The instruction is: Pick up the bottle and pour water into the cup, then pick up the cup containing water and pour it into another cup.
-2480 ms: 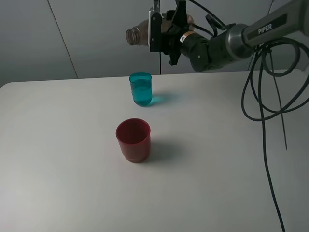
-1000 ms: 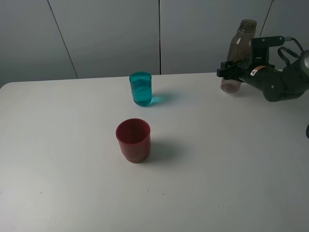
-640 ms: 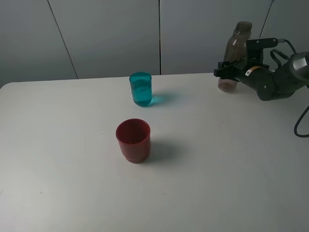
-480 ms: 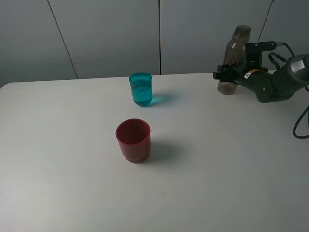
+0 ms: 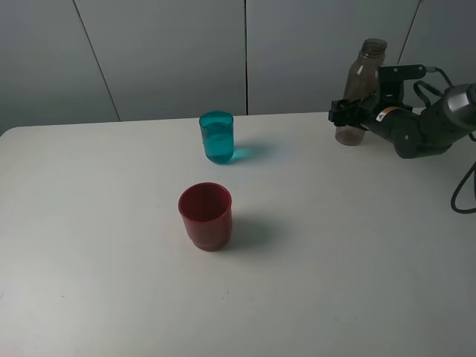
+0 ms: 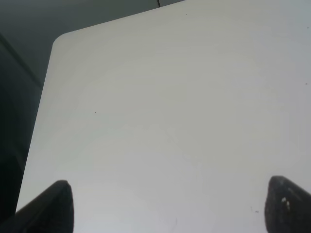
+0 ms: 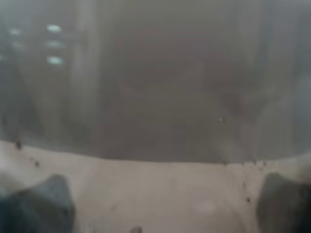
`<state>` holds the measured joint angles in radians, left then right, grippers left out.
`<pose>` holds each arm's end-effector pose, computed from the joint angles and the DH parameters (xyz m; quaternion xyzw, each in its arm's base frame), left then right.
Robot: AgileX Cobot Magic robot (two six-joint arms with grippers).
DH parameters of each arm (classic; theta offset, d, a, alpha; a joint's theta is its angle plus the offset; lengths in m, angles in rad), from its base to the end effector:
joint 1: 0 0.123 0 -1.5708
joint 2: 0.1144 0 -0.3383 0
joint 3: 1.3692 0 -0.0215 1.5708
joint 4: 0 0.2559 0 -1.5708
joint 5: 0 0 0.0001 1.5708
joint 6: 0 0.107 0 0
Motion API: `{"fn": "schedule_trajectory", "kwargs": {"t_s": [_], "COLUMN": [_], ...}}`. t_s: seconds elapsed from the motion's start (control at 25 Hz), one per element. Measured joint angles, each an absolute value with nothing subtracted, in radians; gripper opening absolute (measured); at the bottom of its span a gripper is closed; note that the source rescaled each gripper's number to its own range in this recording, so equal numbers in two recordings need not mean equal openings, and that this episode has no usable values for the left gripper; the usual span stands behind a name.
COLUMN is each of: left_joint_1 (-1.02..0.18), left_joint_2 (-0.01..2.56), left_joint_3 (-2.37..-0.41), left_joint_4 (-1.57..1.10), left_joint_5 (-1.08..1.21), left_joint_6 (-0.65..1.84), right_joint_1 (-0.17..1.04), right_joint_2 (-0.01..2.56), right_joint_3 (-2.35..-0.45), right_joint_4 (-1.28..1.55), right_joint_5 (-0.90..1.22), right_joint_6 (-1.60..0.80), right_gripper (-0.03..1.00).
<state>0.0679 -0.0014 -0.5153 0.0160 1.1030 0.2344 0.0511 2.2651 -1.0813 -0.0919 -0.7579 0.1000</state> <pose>-0.0438 -0.0014 0.2729 0.0710 0.8569 0.0848 0.5035 0.4803 0.0313 0.1029 -0.0255 0.8162 0.0500 0.5751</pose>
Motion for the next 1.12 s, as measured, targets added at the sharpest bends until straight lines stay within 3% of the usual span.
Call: {"fn": "schedule_trajectory", "kwargs": {"t_s": [0.04, 0.12, 0.64, 1.12], "left_joint_1": [0.068, 0.068, 0.068, 0.068], "left_joint_2": [-0.001, -0.001, -0.001, -0.001], "left_joint_3": [-0.515, -0.515, -0.515, -0.515], "left_joint_4": [0.016, 0.016, 0.016, 0.016], "left_joint_5": [1.103, 1.103, 1.103, 1.103], "left_joint_6": [0.234, 0.234, 0.234, 0.234], "right_joint_1": [0.051, 0.051, 0.051, 0.102], "right_joint_2": [2.265, 2.265, 2.048, 1.661], "right_joint_3": [-1.081, -1.077, -0.806, -0.471], "right_joint_4": [-0.092, -0.092, -0.092, -0.193], "right_joint_5": [-0.754, -0.746, -0.699, -0.694], "right_joint_6": [0.104, 0.11, 0.07, 0.044], "right_gripper": [0.94, 0.99, 1.0, 1.0]}}
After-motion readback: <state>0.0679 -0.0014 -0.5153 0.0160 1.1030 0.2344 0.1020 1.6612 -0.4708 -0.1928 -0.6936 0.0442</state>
